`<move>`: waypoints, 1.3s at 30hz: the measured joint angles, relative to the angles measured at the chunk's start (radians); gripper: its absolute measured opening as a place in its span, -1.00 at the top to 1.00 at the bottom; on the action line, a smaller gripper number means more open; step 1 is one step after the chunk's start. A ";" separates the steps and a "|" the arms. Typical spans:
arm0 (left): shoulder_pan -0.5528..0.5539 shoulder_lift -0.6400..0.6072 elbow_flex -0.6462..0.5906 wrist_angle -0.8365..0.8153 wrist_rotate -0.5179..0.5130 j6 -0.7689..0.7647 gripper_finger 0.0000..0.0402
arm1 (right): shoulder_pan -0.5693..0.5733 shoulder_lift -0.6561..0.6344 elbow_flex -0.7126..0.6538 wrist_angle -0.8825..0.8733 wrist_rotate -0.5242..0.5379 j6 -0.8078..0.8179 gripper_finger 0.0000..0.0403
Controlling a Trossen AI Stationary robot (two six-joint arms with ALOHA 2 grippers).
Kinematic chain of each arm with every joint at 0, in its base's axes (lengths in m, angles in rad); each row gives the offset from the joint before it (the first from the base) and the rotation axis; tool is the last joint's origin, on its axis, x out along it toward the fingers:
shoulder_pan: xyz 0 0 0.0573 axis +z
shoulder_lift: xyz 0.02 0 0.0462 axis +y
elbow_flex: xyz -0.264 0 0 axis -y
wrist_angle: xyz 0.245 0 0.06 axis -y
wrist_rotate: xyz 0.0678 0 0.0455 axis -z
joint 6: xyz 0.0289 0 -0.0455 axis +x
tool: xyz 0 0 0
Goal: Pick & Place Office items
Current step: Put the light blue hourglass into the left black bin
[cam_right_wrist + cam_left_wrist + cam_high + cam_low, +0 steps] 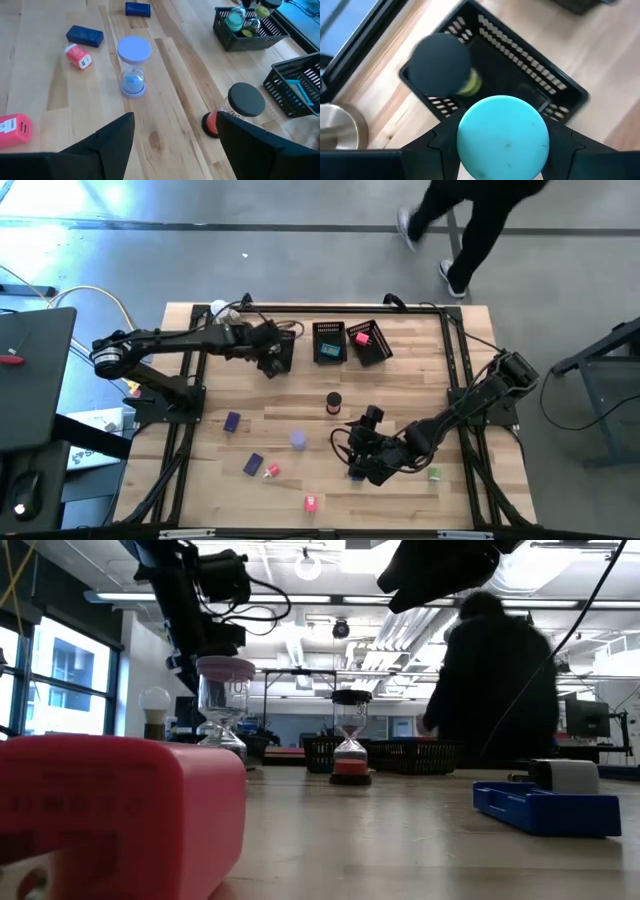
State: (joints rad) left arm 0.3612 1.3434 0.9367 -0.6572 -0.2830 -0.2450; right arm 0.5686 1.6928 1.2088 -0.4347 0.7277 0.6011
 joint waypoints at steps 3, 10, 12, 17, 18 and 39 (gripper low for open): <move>0.037 0.000 -0.004 0.007 0.027 -0.029 0.07 | -0.001 0.000 0.000 -0.001 0.002 -0.003 -0.34; 0.042 0.000 -0.044 0.046 0.034 -0.067 0.02 | -0.002 0.000 0.000 -0.001 0.002 -0.029 -0.34; 0.039 0.000 -0.054 0.066 0.031 -0.070 0.01 | -0.002 0.000 0.000 -0.002 -0.001 -0.029 -0.34; 0.021 0.000 -0.068 0.098 0.033 -0.071 -0.01 | -0.002 0.000 0.000 -0.002 -0.001 -0.029 -0.34; 0.019 0.000 -0.069 0.098 0.031 -0.071 -0.02 | -0.002 0.000 0.000 -0.002 -0.001 -0.029 -0.34; 0.014 0.000 -0.071 0.125 0.024 -0.123 -0.04 | -0.002 0.000 0.000 -0.002 -0.002 -0.022 -0.34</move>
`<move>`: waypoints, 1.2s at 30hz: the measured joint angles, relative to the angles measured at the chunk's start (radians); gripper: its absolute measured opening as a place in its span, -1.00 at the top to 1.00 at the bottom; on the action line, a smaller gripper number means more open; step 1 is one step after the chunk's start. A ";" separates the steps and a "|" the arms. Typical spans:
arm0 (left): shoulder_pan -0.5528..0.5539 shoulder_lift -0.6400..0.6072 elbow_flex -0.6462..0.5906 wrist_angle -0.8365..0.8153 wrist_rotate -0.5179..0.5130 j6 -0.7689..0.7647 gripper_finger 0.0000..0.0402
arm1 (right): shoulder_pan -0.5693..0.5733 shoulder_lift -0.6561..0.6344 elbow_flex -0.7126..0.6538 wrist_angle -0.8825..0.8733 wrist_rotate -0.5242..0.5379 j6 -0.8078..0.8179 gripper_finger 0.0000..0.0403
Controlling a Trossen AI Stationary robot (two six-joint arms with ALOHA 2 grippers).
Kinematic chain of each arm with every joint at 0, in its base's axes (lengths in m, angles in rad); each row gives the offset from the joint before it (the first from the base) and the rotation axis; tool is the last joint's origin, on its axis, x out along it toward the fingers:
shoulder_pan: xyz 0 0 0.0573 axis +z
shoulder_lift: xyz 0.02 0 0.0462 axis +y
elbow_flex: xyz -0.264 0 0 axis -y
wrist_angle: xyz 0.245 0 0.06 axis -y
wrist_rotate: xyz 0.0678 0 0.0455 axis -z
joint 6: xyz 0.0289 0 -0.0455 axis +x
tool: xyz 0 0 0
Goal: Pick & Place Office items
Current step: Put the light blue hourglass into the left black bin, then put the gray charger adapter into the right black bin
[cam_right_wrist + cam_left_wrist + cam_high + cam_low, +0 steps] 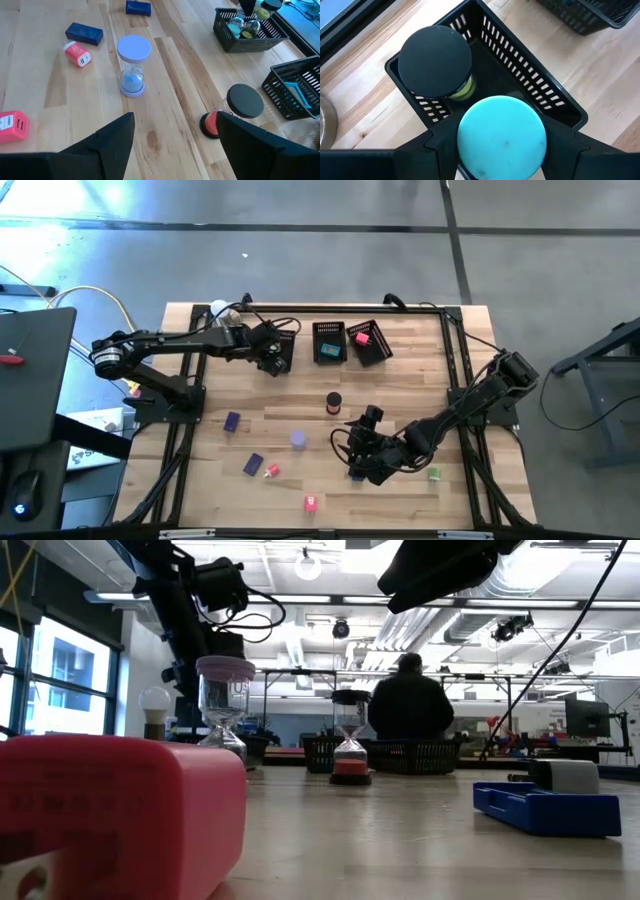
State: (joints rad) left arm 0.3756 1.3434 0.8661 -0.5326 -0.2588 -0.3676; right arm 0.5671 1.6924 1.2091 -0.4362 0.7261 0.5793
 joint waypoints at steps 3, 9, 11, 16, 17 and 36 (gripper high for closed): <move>0.000 0.000 0.000 0.000 0.000 0.000 -0.05 | 0.000 0.000 0.000 0.000 0.000 0.000 -0.34; 0.000 0.000 0.000 0.003 0.000 0.000 -0.19 | 0.000 0.000 0.000 0.000 0.000 0.000 -0.34; 0.000 0.000 0.000 0.004 0.000 0.013 -0.24 | 0.000 0.000 0.000 0.000 0.000 0.000 -0.34; 0.000 0.000 0.000 0.006 -0.001 0.039 -0.29 | 0.000 0.000 0.000 0.000 0.000 0.000 -0.34; 0.000 -0.002 0.001 0.006 -0.001 0.052 -0.30 | 0.000 0.000 0.000 0.000 0.000 0.000 -0.34; -0.051 -0.377 0.009 -0.025 0.095 0.051 -0.30 | 0.001 0.000 0.000 0.000 0.000 -0.007 -0.34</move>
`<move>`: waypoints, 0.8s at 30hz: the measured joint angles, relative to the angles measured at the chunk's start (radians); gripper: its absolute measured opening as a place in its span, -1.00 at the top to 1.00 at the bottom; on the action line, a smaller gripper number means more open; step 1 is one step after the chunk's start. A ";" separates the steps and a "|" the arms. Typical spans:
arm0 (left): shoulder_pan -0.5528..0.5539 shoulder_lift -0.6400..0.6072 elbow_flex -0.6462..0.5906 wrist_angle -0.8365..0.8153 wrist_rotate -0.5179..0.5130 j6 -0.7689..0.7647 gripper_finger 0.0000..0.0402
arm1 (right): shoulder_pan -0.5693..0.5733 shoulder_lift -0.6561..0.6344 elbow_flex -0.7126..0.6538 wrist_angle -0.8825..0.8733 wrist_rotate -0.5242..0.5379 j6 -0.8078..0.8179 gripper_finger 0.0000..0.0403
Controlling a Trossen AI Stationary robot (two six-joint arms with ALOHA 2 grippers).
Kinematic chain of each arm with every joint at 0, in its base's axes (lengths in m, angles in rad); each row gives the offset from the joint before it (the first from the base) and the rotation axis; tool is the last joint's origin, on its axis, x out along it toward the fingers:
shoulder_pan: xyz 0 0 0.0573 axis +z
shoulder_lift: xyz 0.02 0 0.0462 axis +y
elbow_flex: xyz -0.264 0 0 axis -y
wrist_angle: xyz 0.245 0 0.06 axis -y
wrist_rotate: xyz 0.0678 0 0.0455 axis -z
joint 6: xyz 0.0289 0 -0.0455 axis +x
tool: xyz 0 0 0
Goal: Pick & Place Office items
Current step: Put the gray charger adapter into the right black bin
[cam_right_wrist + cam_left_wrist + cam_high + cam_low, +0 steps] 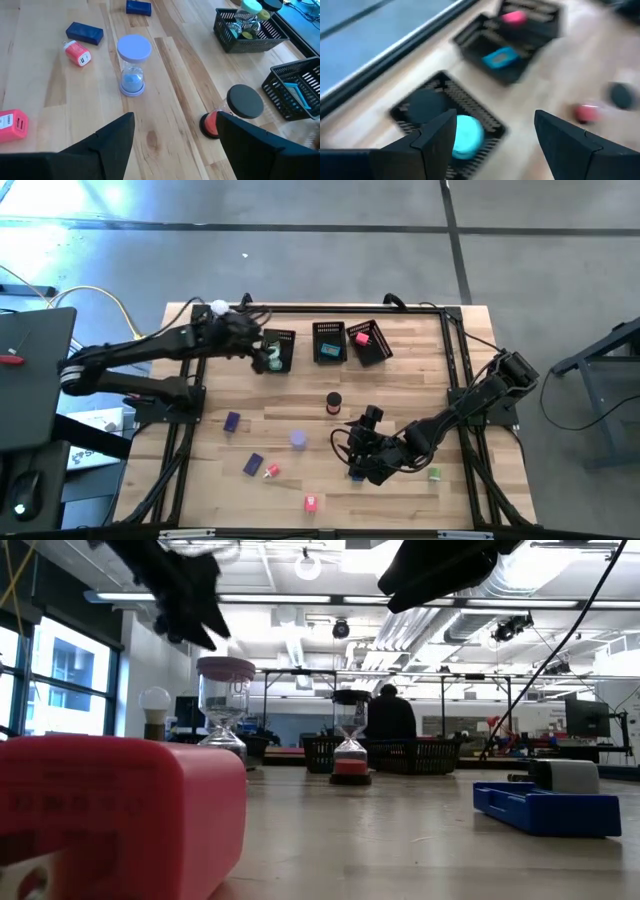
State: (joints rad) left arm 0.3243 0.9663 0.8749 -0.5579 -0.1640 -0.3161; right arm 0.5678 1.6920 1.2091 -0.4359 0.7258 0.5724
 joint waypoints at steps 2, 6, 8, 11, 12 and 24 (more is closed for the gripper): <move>-0.035 -0.056 0.000 -0.012 0.058 -0.020 -0.30 | 0.000 0.000 0.000 0.003 0.000 0.000 -0.34; -0.140 -0.140 0.001 -0.046 0.137 -0.079 -0.30 | 0.003 0.000 0.000 0.009 -0.001 0.004 -0.34; -0.212 -0.166 0.001 -0.072 0.136 -0.107 -0.30 | 0.007 0.000 0.000 0.009 -0.018 0.005 -0.34; -0.325 -0.185 0.001 -0.097 0.117 -0.113 -0.30 | 0.008 0.000 0.000 0.009 -0.082 0.003 -0.34; -0.366 -0.185 0.000 -0.096 0.094 -0.120 -0.30 | 0.008 0.000 0.000 0.012 -0.113 0.005 -0.34; -0.711 -0.107 -0.042 -0.088 -0.328 -0.181 -0.30 | 0.009 0.000 0.000 -0.060 -0.476 0.119 -0.34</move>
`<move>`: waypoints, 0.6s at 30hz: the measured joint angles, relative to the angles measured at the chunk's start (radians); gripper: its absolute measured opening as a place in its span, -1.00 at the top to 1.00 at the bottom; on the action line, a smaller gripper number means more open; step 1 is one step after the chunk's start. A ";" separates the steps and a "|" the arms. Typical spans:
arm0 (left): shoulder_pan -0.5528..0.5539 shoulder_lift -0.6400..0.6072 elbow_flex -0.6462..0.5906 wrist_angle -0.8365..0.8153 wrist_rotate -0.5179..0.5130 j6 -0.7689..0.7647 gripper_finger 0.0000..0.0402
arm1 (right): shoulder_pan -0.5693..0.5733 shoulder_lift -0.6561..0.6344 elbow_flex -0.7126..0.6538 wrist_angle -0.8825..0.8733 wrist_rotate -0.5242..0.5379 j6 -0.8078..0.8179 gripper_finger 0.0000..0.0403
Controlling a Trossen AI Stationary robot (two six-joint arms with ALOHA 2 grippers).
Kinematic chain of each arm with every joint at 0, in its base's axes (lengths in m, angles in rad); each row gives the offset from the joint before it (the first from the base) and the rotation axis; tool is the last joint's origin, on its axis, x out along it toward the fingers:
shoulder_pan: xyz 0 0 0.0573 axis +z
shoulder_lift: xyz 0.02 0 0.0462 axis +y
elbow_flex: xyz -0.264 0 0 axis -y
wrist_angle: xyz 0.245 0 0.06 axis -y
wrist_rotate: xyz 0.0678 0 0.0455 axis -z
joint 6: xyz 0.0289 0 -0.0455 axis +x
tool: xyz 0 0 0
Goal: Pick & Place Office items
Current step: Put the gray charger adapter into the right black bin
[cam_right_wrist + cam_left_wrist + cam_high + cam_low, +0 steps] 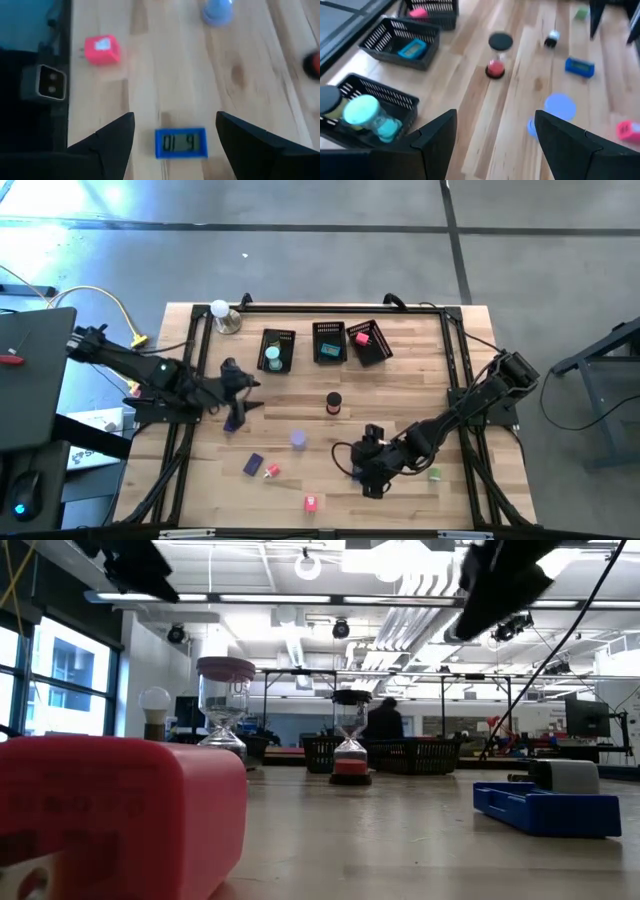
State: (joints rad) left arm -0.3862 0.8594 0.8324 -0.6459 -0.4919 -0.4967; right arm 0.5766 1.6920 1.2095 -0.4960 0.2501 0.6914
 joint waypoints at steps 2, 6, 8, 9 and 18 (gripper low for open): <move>-0.013 0.025 -0.016 0.002 -0.002 -0.015 -0.30 | 0.000 0.000 0.000 -0.055 0.002 0.084 -0.34; -0.018 0.082 -0.036 0.039 -0.004 -0.049 -0.30 | 0.000 0.000 0.000 -0.224 0.003 0.284 -0.34; -0.018 0.106 -0.036 0.075 -0.005 -0.039 -0.30 | 0.000 0.000 0.000 -0.296 0.024 0.353 -0.34; -0.018 0.117 -0.036 0.088 -0.005 -0.031 -0.30 | 0.006 0.000 0.000 -0.321 0.038 0.386 -0.34; -0.018 0.159 -0.037 0.119 -0.004 -0.028 -0.30 | 0.057 0.000 0.000 -0.339 0.088 0.354 -0.34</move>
State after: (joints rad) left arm -0.4040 1.0180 0.7956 -0.5268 -0.4963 -0.5242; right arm 0.6334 1.6920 1.2095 -0.8347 0.3385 1.0452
